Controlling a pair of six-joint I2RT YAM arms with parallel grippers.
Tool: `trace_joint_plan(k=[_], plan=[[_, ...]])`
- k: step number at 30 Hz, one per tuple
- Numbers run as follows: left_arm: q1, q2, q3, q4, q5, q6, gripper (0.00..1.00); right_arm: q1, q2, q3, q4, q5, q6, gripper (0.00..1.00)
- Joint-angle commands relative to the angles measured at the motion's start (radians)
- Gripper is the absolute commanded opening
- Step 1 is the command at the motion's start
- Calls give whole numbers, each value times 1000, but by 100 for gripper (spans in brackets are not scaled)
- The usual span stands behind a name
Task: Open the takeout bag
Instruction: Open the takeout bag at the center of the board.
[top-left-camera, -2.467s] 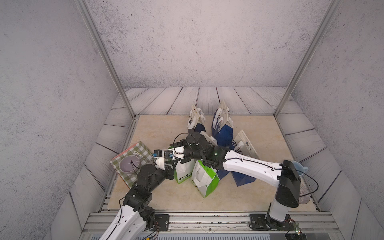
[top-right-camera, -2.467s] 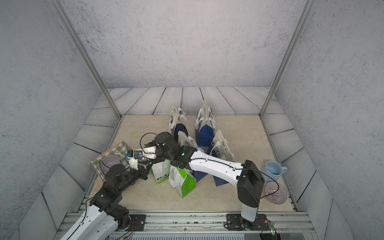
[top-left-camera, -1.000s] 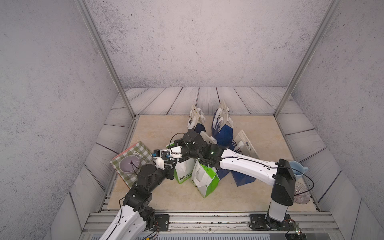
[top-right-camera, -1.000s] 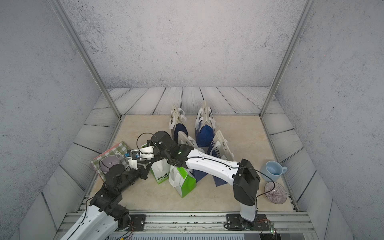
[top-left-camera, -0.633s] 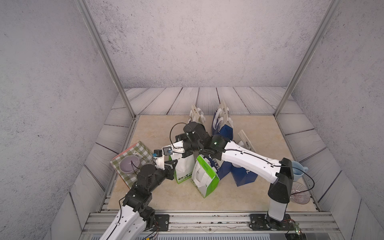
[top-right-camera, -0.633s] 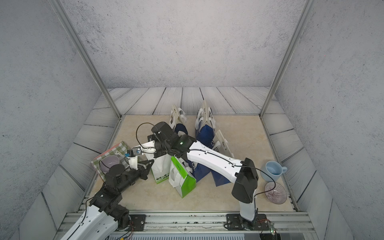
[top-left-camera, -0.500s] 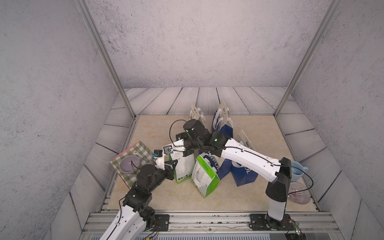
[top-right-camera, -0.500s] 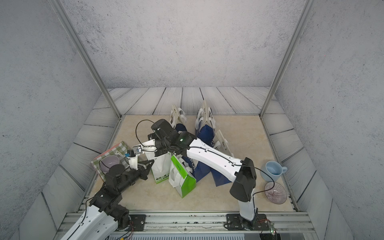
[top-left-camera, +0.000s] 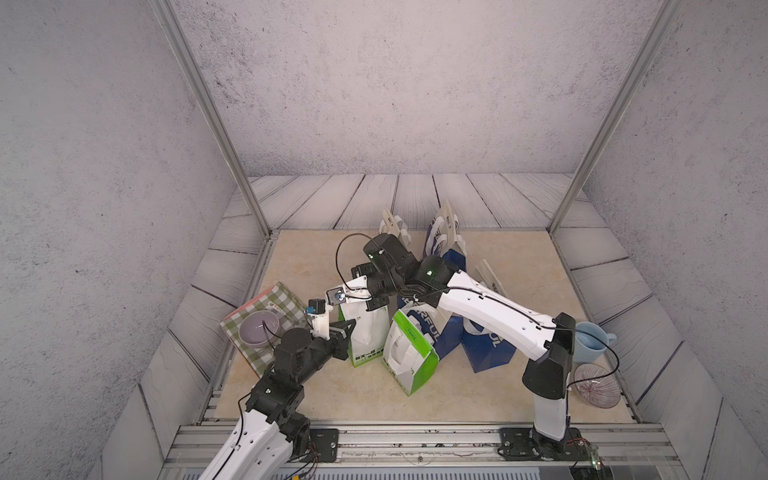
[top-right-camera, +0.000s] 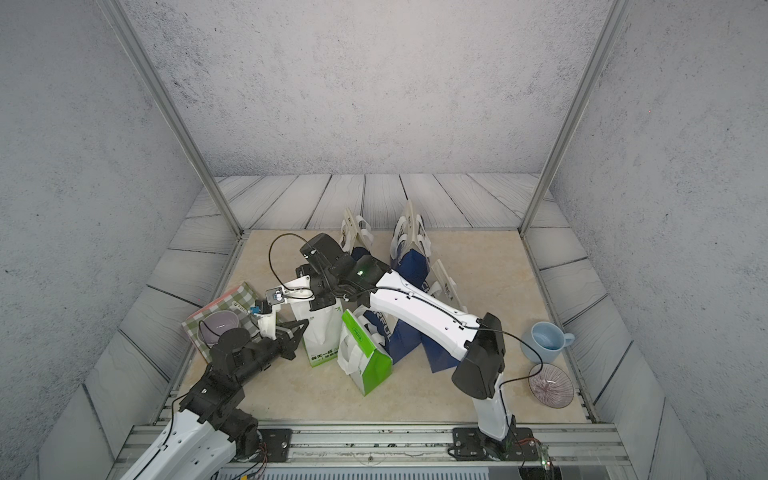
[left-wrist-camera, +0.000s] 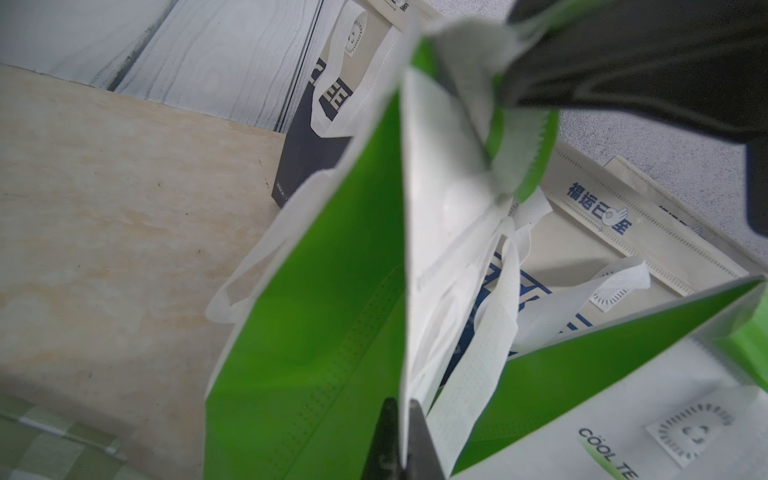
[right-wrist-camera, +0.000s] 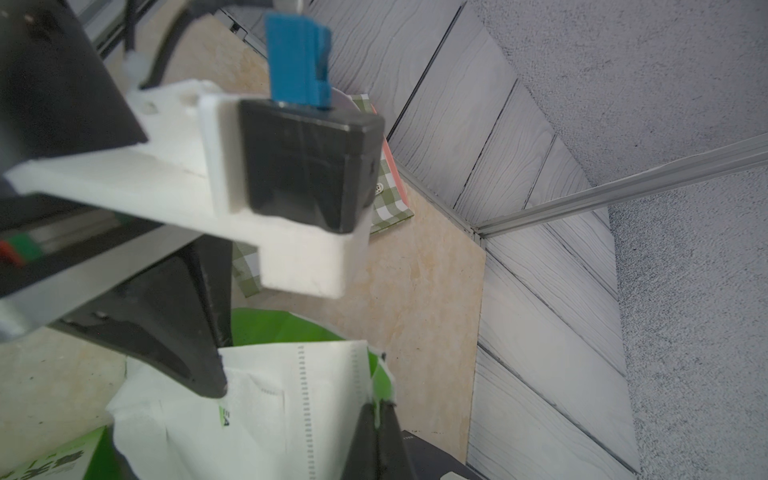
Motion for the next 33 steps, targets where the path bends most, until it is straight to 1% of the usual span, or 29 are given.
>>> trace_joint_plan(k=[1, 5, 6, 7, 8, 11, 17, 22, 26, 33], plan=[[-4, 0, 26, 6, 11, 11, 0, -17, -11, -33, 11, 62, 69, 10], [-4, -5, 25, 8, 10, 9, 0, -18, -23, -70, 37, 68, 92, 22], [-4, -6, 26, 8, 10, 10, 0, -18, -27, -82, 47, 73, 94, 31], [-4, -7, 27, 8, 10, 11, 0, -17, -31, -89, 51, 76, 97, 37], [-4, -8, 27, 8, 9, 10, 0, -18, -34, -97, 54, 77, 99, 40], [-4, -7, 27, 9, 8, 9, 0, -18, -44, -125, 69, 91, 105, 40], [-3, 1, 27, 17, 11, 9, 0, -18, -70, -208, 176, 138, 117, 37], [-4, 0, 27, 18, 11, 10, 0, -17, -82, -239, 222, 160, 107, 32], [-4, 0, 26, 18, 11, 9, 0, -18, -82, -246, 233, 167, 102, 17], [-3, -7, 26, 15, 7, 7, 0, -18, -83, -245, 215, 147, 92, 6]])
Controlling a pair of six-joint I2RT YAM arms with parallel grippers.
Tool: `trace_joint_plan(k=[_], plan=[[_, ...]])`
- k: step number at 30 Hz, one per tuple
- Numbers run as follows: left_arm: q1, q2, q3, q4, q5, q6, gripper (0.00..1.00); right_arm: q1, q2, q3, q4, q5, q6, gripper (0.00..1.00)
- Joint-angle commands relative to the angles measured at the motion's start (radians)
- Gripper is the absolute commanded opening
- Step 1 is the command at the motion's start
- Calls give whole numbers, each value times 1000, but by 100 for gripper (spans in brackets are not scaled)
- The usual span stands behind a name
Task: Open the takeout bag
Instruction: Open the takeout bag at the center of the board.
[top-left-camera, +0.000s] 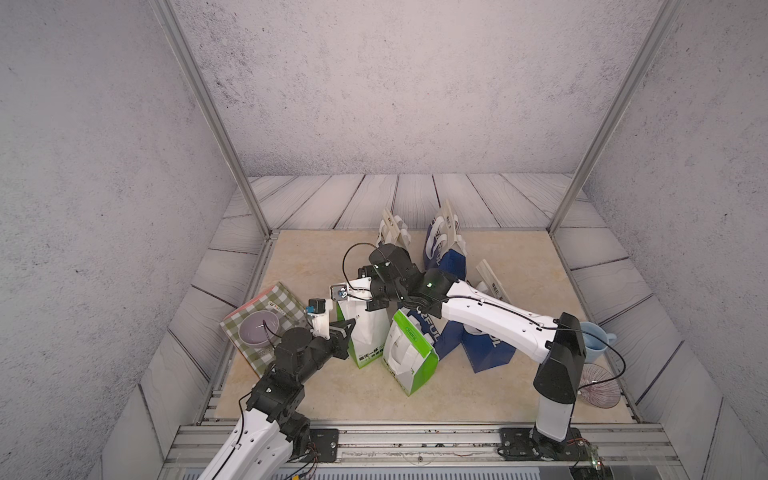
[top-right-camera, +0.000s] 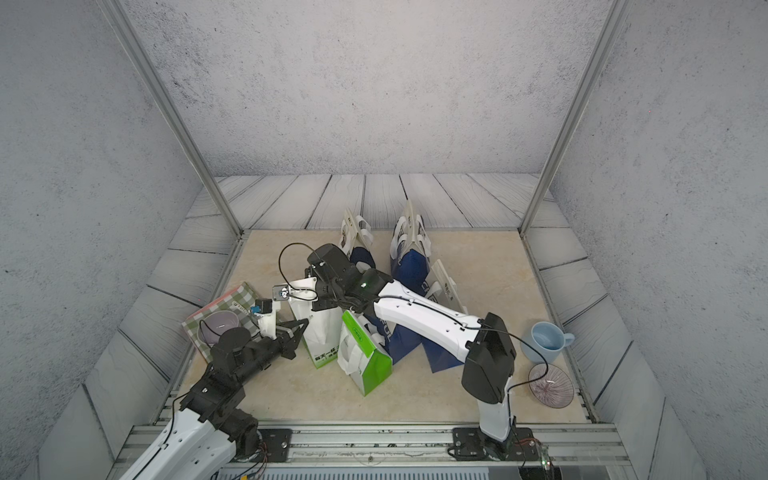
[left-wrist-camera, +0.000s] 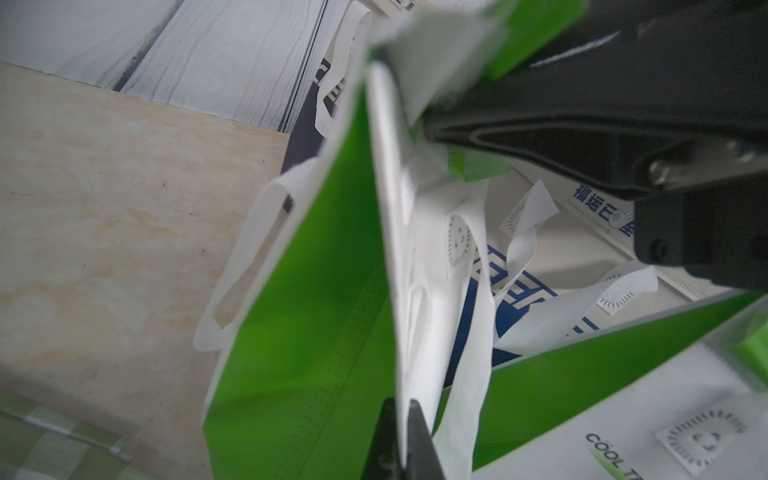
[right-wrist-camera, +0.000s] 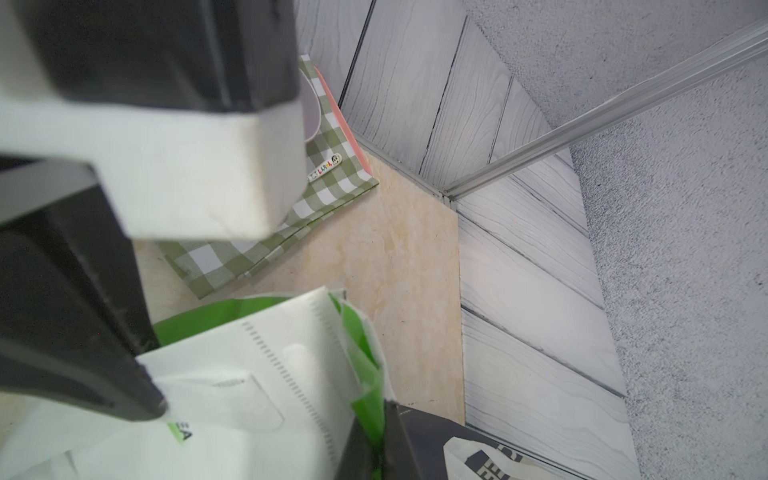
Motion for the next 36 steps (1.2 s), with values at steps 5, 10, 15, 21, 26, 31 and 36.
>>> trace_joint_plan(k=[5, 10, 15, 21, 26, 31, 36], plan=[[-4, -15, 26, 5, 8, 8, 0, -11, -16, 11, -87, 13, -8, 0], [-3, -20, 26, -3, 5, 8, 0, -13, 0, 81, -168, 4, -26, 0], [-4, -24, 27, -10, 3, 12, 0, -16, 33, 214, -310, -18, -64, 0], [-4, -15, 30, -13, 9, 16, 0, -16, 85, 360, -446, -15, -103, 0], [-4, -3, 33, -18, 11, 22, 0, -16, 103, 428, -499, -16, -121, 0], [-4, 9, 36, -19, 16, 25, 0, -16, 103, 438, -496, 17, -145, 0], [-4, 9, 36, -22, 16, 26, 0, -16, 105, 466, -500, 26, -149, 0]])
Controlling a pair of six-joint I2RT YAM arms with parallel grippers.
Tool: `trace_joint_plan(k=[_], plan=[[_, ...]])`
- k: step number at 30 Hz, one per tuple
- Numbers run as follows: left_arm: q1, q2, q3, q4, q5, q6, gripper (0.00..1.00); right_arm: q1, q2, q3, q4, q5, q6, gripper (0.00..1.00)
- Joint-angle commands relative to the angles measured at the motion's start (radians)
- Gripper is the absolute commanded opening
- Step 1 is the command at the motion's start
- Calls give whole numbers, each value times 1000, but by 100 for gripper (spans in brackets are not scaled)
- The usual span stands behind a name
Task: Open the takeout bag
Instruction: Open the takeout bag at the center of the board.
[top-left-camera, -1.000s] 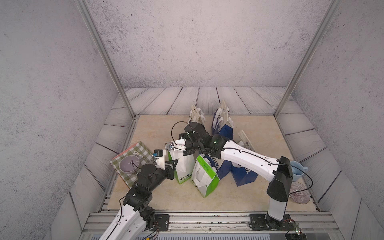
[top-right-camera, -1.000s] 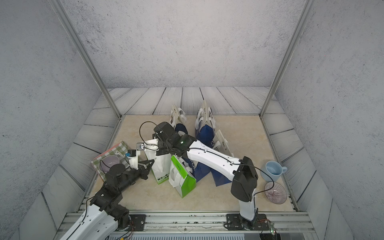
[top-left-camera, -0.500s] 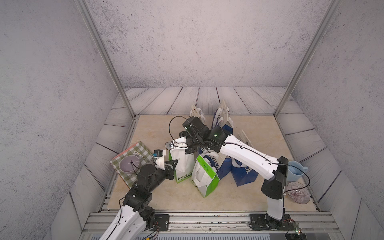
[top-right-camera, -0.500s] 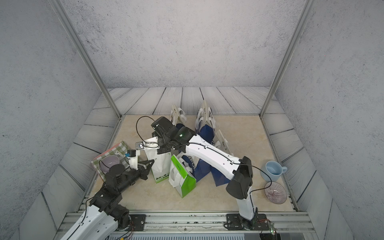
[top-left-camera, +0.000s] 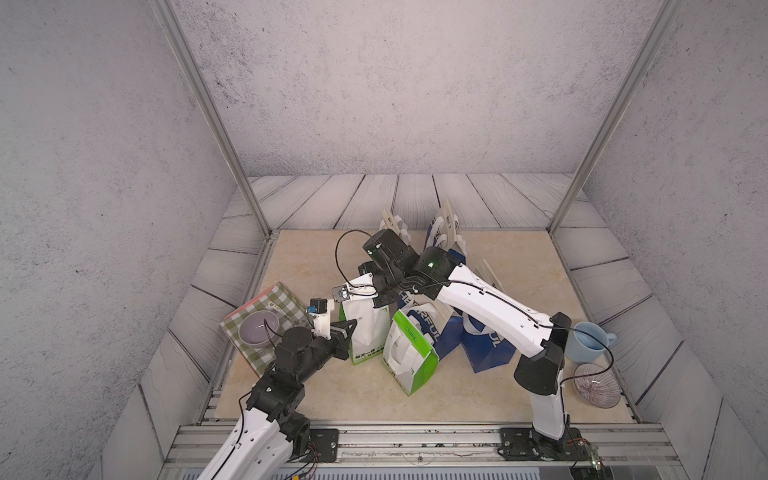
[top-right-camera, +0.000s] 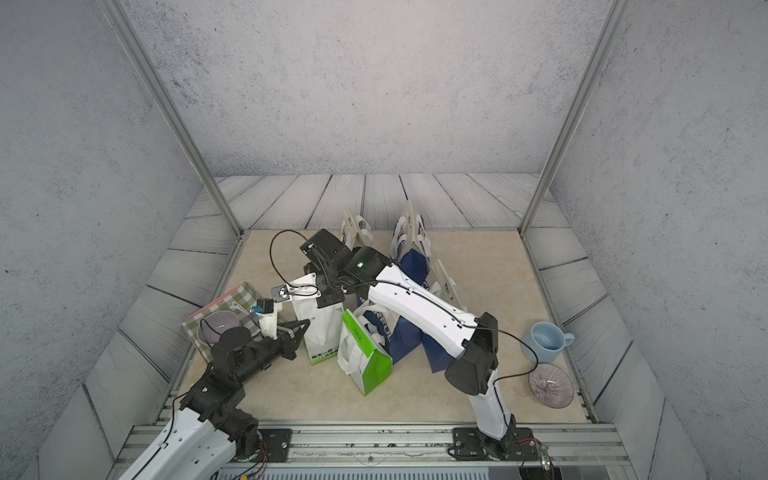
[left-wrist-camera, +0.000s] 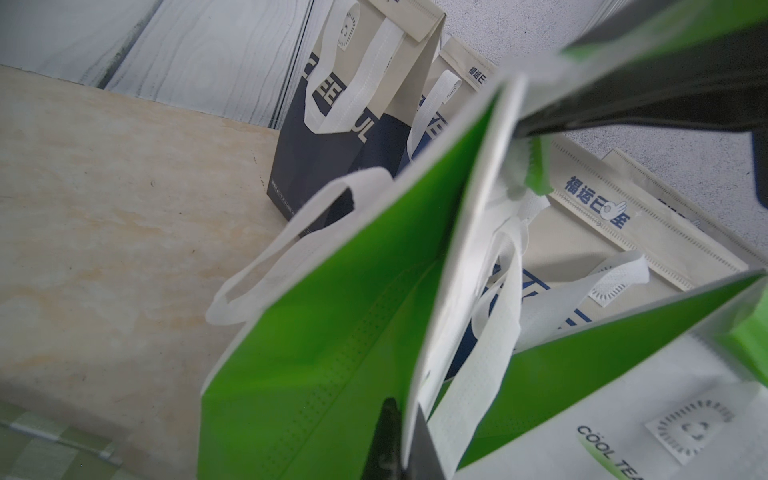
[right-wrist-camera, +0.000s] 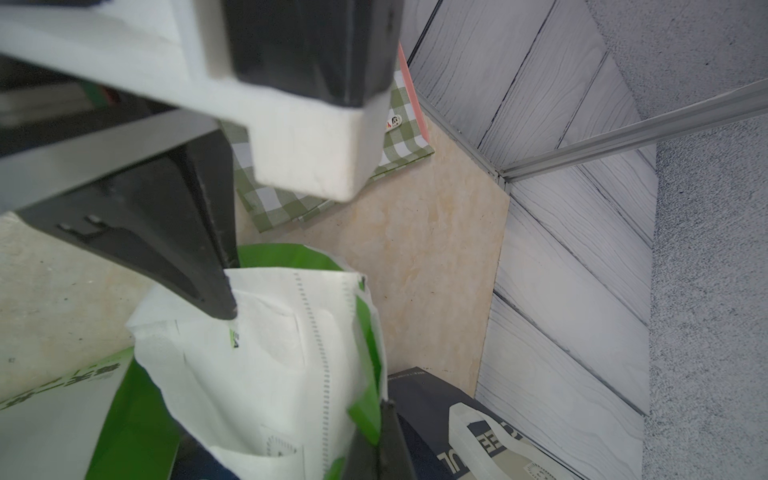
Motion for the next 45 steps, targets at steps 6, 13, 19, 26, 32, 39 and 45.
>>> trace_joint_plan(k=[6, 13, 19, 26, 32, 39, 45], plan=[[-3, 5, 32, -19, 1, 17, 0, -13, -8, 99, 2, 58, -23, 0], [-3, 23, 35, -18, 4, 21, 0, -22, 2, 136, -50, 28, -15, 0], [-3, 31, 33, -13, 4, 21, 0, -27, 13, 141, -130, -32, -30, 0], [-3, 23, 32, -13, 0, 17, 0, -28, 20, 74, -70, -19, 33, 0], [-3, 7, 25, -3, -5, 9, 0, -28, -8, -48, 56, 45, 101, 2], [-3, 2, 25, 1, -5, 6, 0, -27, -49, -146, 142, 41, 132, 12], [-2, -4, 23, -1, -8, 4, 0, -28, -63, -171, 145, 41, 143, 15]])
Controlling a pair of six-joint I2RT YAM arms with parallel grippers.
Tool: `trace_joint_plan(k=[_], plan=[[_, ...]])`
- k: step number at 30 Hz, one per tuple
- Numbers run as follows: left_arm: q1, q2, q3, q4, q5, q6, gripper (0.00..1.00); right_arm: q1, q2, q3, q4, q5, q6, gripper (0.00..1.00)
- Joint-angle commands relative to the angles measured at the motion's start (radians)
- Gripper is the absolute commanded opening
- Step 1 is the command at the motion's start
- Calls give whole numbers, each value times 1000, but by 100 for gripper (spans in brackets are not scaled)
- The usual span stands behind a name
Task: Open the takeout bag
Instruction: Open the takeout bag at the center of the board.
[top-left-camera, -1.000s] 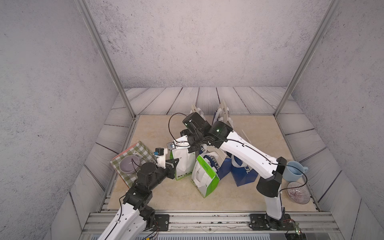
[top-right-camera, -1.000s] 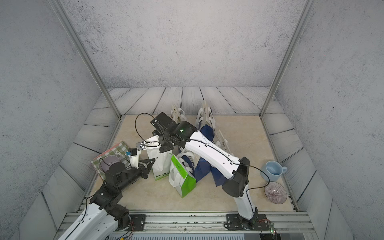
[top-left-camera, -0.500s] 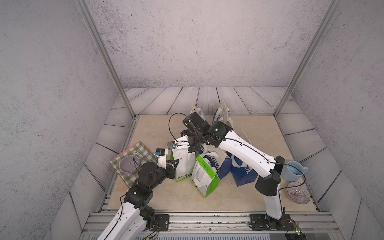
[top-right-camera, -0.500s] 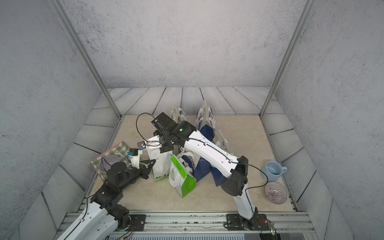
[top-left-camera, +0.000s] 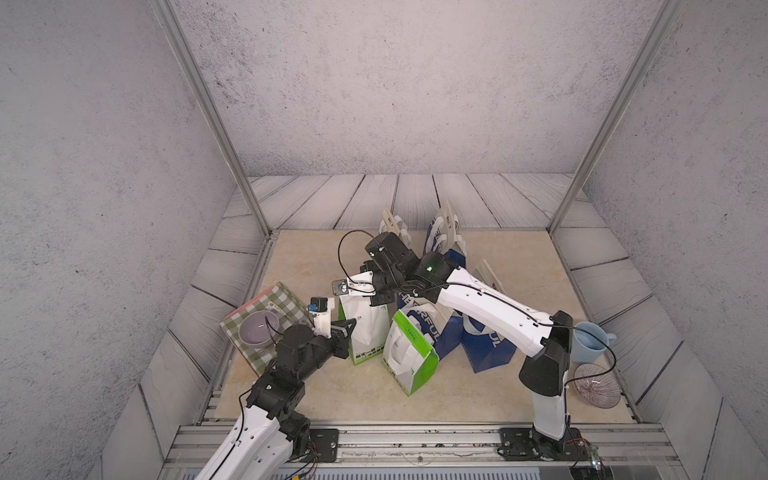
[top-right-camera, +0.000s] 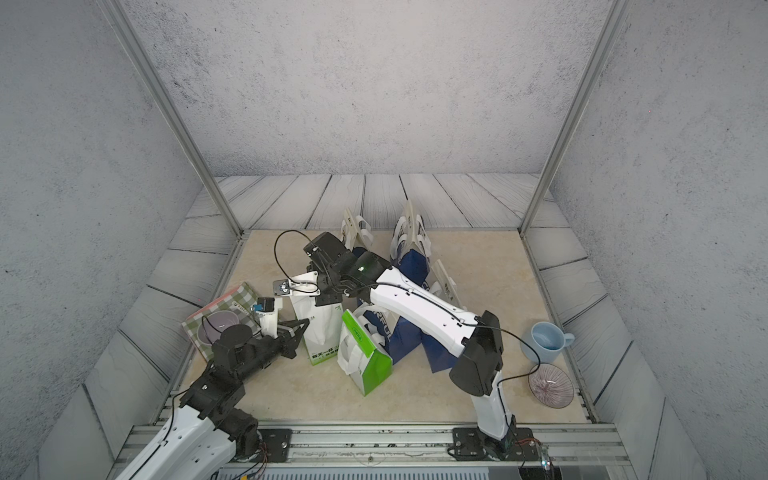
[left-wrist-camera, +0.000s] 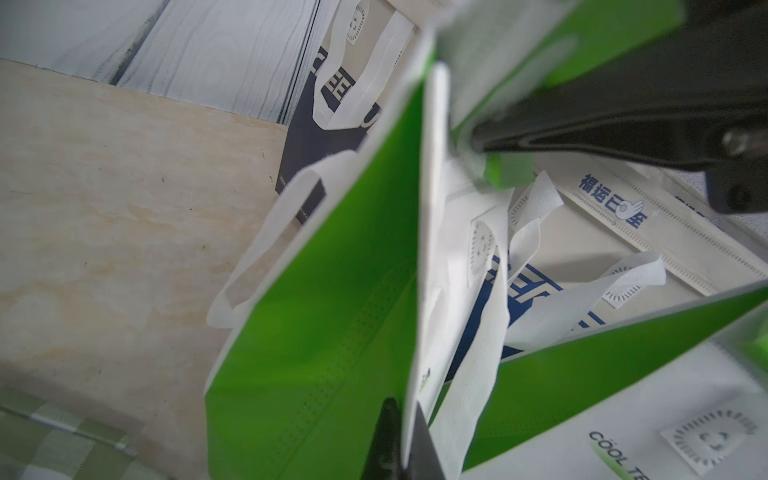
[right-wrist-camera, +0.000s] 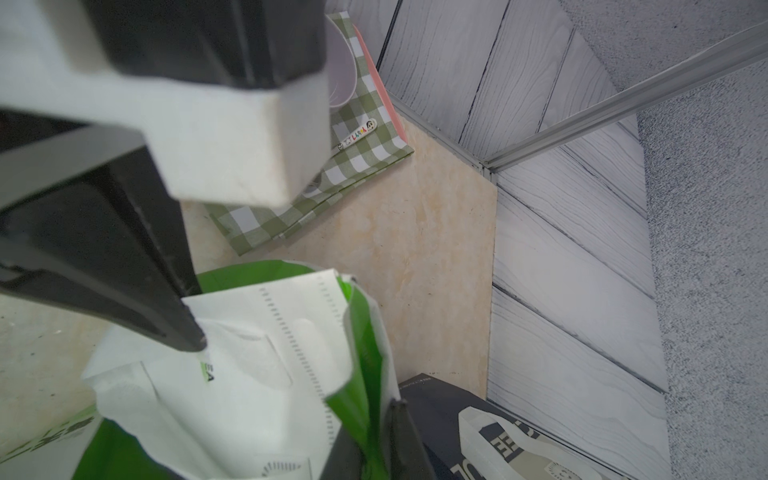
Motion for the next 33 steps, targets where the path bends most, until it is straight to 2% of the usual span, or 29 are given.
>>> trace_joint_plan(k=[1, 12, 20, 28, 33], plan=[[-2, -19, 0, 27, 6, -3, 0, -11, -34, -37, -20, 47, 27, 15], [-2, -28, -3, 25, 4, -5, 0, -10, -59, -106, 18, 60, 59, 17], [-2, -23, 1, 26, 7, -4, 0, -10, -88, -157, 67, 66, 79, 27], [-2, -15, 2, 32, 7, -2, 0, -10, -119, -219, 175, 119, 108, 27], [-2, -8, 3, 36, 10, -4, 0, -9, -162, -285, 254, 92, 120, 27]])
